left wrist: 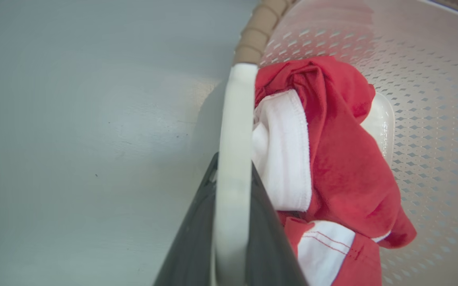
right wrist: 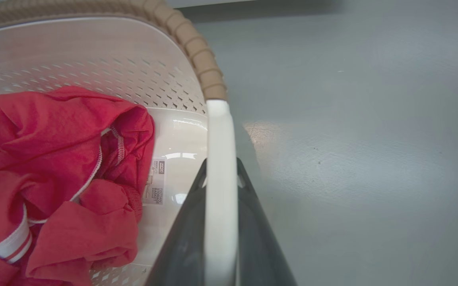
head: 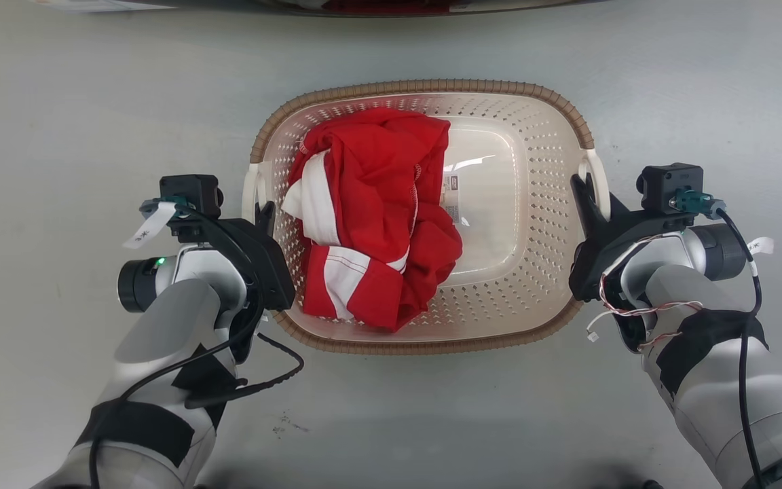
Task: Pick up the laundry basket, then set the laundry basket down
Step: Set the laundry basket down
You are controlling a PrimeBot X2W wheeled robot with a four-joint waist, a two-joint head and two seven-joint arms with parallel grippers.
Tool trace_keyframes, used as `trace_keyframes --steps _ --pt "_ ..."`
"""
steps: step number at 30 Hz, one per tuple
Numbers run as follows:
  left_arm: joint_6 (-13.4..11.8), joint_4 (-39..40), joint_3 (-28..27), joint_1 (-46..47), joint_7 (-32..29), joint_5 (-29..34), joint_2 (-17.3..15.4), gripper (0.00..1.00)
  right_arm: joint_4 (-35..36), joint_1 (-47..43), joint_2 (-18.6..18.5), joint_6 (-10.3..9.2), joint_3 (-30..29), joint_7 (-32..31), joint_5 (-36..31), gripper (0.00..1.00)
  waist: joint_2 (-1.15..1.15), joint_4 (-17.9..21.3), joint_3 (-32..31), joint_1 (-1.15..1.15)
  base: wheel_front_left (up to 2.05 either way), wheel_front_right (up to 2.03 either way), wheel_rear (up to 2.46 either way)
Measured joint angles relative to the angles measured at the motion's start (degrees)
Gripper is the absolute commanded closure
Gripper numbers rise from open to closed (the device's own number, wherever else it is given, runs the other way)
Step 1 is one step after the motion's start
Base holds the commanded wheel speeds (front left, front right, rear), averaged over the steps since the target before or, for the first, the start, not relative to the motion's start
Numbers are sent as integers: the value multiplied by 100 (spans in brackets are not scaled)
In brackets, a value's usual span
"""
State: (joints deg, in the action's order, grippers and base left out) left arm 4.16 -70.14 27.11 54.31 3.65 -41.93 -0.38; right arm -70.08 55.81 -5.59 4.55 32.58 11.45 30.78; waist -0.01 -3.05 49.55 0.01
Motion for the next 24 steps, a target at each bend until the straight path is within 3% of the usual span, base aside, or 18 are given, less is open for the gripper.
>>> trace_keyframes --steps 12,13,14,15,16,24 --pt "135 -107 -2 51 -31 -29 4 100 -62 26 2 52 56 34 -1 100 1 -6 -10 0 0 0 0" --pt "141 -119 -14 51 -54 -46 7 95 -65 32 0 59 87 51 -11 88 1 -9 -14 0 0 0 0" --pt "141 -127 -16 51 -63 -74 7 58 -67 34 0 79 100 54 -18 56 1 -12 -18 0 0 0 0" --pt "141 -134 -20 51 -103 -81 -2 0 -70 34 0 102 110 62 -25 4 1 -15 -24 -1 0 0 0" --pt "140 -143 -34 51 -133 -96 -24 0 -76 34 0 102 114 74 -25 0 1 -19 -31 -1 0 0 0" --pt "156 -183 -27 45 -163 -134 -120 0 -98 27 -47 152 151 127 -56 0 1 -29 -177 -1 0 0 0"
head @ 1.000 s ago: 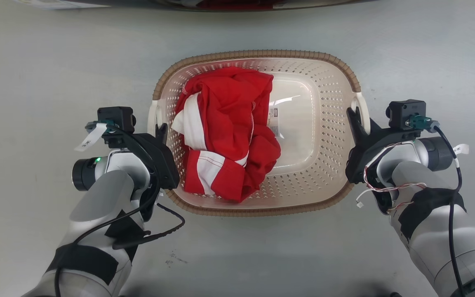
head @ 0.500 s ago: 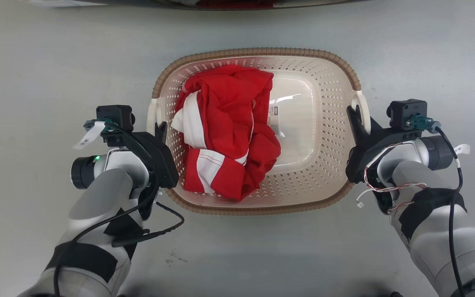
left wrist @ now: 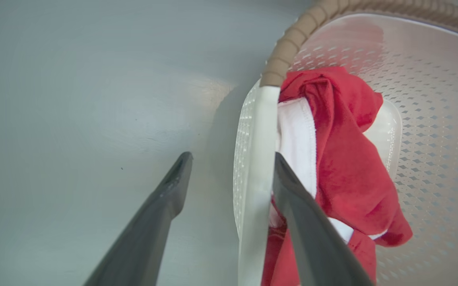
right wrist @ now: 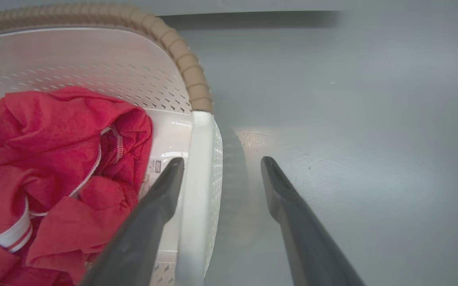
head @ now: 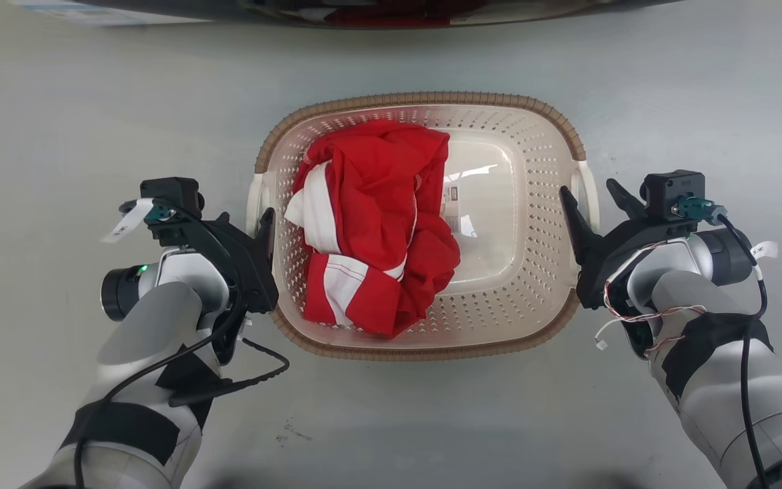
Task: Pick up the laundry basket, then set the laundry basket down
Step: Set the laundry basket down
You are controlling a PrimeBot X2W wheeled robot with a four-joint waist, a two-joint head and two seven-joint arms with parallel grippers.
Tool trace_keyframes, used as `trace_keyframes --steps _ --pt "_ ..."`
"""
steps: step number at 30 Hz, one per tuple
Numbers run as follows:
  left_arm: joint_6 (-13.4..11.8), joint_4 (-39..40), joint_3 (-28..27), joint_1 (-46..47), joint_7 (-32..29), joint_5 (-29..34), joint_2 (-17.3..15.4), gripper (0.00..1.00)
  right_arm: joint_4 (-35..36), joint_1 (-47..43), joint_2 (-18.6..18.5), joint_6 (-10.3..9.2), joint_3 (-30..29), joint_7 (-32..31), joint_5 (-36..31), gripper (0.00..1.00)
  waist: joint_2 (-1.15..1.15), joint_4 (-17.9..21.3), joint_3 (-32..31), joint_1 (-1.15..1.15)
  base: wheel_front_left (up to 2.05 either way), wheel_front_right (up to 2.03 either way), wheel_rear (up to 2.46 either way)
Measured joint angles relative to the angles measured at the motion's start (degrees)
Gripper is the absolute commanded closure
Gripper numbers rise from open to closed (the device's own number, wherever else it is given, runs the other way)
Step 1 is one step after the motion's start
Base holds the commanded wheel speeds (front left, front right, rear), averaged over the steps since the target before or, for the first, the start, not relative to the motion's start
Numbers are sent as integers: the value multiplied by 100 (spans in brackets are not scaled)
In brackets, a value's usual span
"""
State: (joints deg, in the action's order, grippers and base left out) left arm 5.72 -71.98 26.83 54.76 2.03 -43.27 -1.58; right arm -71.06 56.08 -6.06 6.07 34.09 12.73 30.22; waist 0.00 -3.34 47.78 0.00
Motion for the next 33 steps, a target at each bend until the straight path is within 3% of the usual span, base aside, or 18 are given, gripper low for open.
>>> trace_keyframes --steps 8,20,29,33 --pt "43 -7 105 -68 200 26 -2 0 45 -55 31 49 27 82 0 0 0 27 -282 0 0 0 0" --pt "86 69 312 -502 1078 247 -60 0 249 -559 45 51 -96 154 74 0 0 100 -956 0 0 0 0" --pt "85 338 326 -856 1227 416 -209 0 825 -1113 55 40 -469 155 264 0 0 172 -1550 1 0 0 0" --pt "29 538 321 -1024 1228 478 -246 0 1111 -1351 62 -52 -590 156 267 0 0 217 -1816 1 0 0 0"
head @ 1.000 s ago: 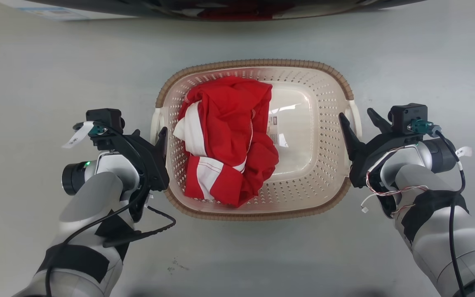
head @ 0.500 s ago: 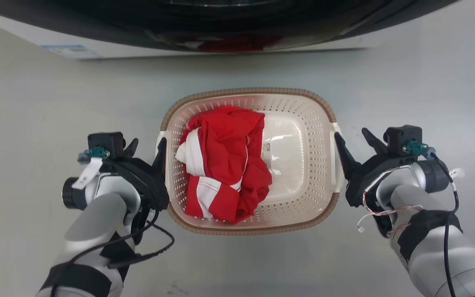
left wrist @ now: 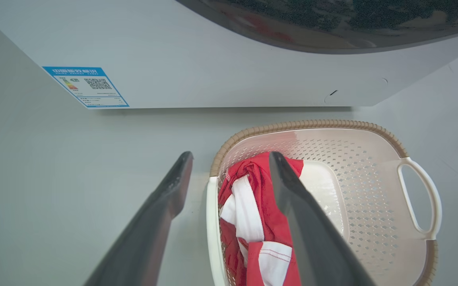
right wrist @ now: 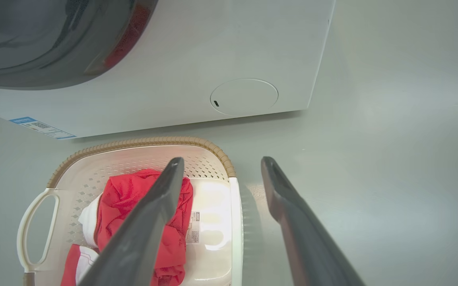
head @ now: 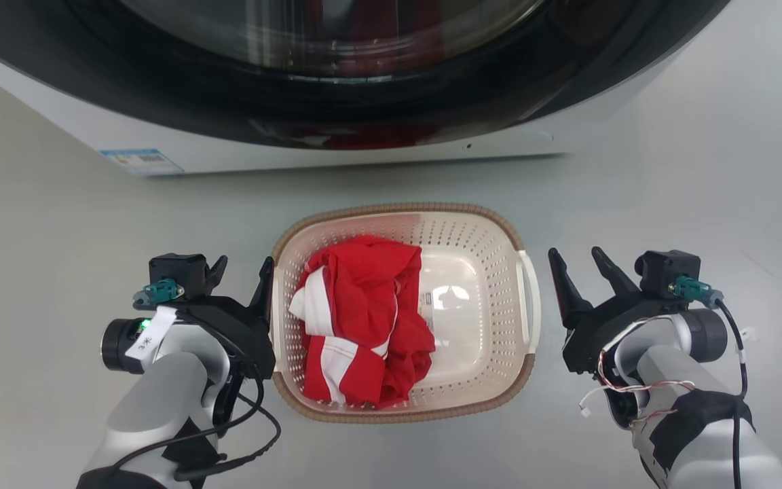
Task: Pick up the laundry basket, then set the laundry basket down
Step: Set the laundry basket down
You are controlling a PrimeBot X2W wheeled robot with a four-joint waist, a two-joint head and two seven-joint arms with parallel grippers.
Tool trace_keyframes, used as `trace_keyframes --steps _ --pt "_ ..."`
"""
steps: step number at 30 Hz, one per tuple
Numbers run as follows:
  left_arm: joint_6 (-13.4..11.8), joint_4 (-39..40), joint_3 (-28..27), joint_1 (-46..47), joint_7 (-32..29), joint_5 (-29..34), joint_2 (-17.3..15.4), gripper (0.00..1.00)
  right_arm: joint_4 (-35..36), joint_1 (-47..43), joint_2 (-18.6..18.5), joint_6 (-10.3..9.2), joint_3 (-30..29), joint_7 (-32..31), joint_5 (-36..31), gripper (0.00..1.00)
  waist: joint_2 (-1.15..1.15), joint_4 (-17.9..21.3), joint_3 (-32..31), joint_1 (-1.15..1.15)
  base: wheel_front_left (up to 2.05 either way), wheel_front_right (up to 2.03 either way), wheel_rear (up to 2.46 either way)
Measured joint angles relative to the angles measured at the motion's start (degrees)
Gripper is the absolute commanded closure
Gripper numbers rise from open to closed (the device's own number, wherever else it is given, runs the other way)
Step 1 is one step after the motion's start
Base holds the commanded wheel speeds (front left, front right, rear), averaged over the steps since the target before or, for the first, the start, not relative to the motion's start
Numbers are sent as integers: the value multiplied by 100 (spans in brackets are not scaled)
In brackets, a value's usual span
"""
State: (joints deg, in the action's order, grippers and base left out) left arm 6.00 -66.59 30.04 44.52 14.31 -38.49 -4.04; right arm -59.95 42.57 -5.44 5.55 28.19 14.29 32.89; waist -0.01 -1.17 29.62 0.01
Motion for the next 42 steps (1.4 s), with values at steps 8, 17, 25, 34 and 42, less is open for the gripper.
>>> trace_keyframes --steps 8,17,25,34,42 --pt "-209 625 -115 -336 0 103 -121 0 498 -363 -77 -151 -129 -1 -101 0 1 50 -438 0 0 0 0" --pt "-558 1595 -269 -922 0 403 -304 0 1385 -920 -297 -443 -396 0 -356 0 1 51 -959 0 0 0 0" --pt "-864 2827 -458 -1546 0 738 -523 0 2288 -1411 -439 -711 -599 1 -612 0 1 37 -1387 0 0 0 0" --pt "-1123 4451 -732 -2443 16 1124 -855 0 3370 -2000 -536 -909 -739 3 -912 0 0 80 -1782 0 0 0 0" --pt "-1212 5466 -886 -3104 18 1389 -912 0 4056 -2580 -614 -1010 -871 26 -1148 0 0 122 -2014 0 0 0 0"
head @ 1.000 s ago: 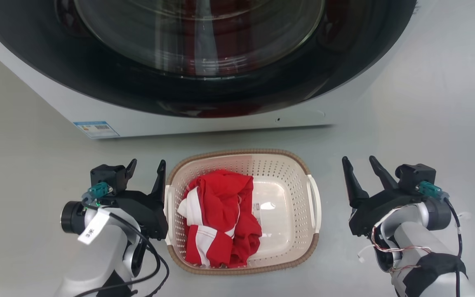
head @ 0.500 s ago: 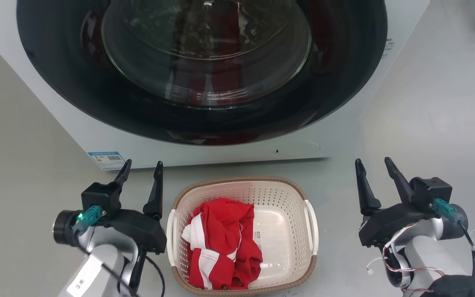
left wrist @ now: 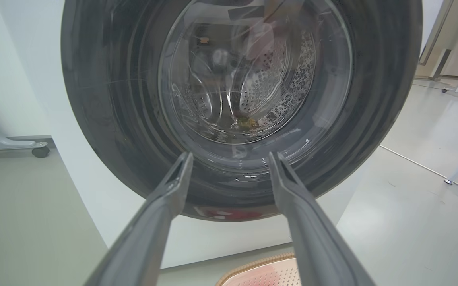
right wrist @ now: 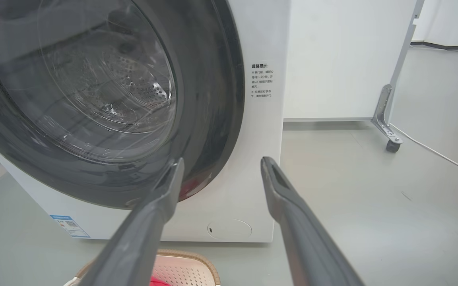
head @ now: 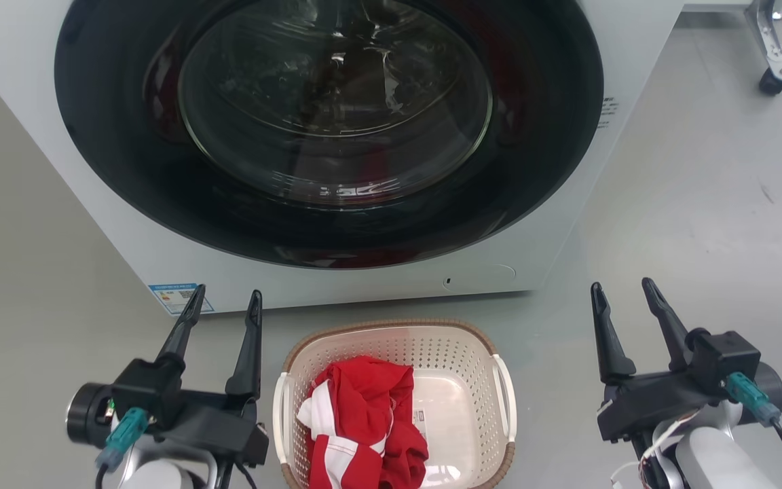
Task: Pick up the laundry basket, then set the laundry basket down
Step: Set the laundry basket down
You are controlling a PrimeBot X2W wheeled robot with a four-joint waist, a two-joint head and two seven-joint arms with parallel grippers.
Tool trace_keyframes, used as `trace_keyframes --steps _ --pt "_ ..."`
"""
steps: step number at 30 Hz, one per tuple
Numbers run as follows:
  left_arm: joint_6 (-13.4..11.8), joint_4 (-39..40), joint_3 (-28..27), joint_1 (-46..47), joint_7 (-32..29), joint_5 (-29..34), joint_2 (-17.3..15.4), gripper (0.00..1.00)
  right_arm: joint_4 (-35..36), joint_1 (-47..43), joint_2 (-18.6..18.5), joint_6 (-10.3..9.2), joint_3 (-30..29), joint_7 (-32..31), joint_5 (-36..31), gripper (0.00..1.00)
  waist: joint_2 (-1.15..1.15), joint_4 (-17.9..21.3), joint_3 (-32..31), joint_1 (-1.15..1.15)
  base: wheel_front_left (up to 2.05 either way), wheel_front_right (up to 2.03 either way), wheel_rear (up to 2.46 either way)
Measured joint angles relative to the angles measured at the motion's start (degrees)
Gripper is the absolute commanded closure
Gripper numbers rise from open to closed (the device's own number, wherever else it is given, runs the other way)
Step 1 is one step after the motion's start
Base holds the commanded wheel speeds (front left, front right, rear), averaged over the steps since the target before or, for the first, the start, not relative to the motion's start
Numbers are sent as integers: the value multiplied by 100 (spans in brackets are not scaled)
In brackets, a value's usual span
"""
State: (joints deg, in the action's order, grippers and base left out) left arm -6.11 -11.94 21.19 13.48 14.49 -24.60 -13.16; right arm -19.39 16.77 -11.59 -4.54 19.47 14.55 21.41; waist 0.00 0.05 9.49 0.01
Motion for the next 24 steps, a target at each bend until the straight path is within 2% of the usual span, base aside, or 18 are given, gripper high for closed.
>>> trace_keyframes --steps 11,24 --pt "-98 661 -283 -706 0 101 -53 0 615 -603 -53 -108 -179 0 -109 0 0 16 -180 0 0 0 0" --pt "-101 891 -586 -1274 -87 151 5 0 984 -1183 -42 -183 -352 0 -230 0 1 29 -355 0 0 0 0"
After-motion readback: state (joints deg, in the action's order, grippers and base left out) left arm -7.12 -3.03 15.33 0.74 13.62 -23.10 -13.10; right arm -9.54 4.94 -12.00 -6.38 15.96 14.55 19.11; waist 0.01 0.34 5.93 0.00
